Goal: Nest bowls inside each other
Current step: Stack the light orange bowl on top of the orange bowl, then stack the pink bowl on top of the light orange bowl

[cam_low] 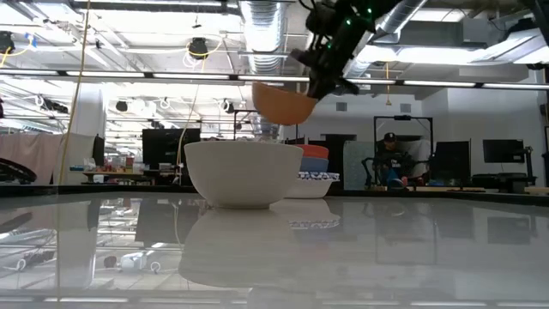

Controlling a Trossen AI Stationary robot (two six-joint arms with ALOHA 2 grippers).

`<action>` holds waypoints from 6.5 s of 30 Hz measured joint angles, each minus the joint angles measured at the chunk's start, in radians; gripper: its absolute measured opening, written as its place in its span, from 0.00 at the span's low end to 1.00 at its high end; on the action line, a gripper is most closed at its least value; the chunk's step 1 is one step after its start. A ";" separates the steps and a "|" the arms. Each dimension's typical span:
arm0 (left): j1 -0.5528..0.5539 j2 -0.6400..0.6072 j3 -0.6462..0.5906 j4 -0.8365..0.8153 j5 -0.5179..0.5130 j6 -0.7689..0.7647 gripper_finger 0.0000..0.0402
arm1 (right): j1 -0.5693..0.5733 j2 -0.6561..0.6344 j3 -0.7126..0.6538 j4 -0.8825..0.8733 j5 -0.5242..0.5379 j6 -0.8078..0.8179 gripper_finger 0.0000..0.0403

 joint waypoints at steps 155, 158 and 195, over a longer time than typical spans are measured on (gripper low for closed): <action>0.087 -0.182 0.000 -0.222 0.416 -0.431 0.56 | 1.373 -0.087 -0.449 -0.210 -0.213 0.601 0.43; 0.087 -0.182 0.000 -0.221 0.416 -0.431 0.56 | 1.372 -0.054 -0.449 -0.211 -0.212 0.595 0.43; 0.087 -0.182 0.000 -0.287 0.283 -0.461 0.56 | 0.821 -0.328 -0.631 -0.336 -0.084 0.464 0.01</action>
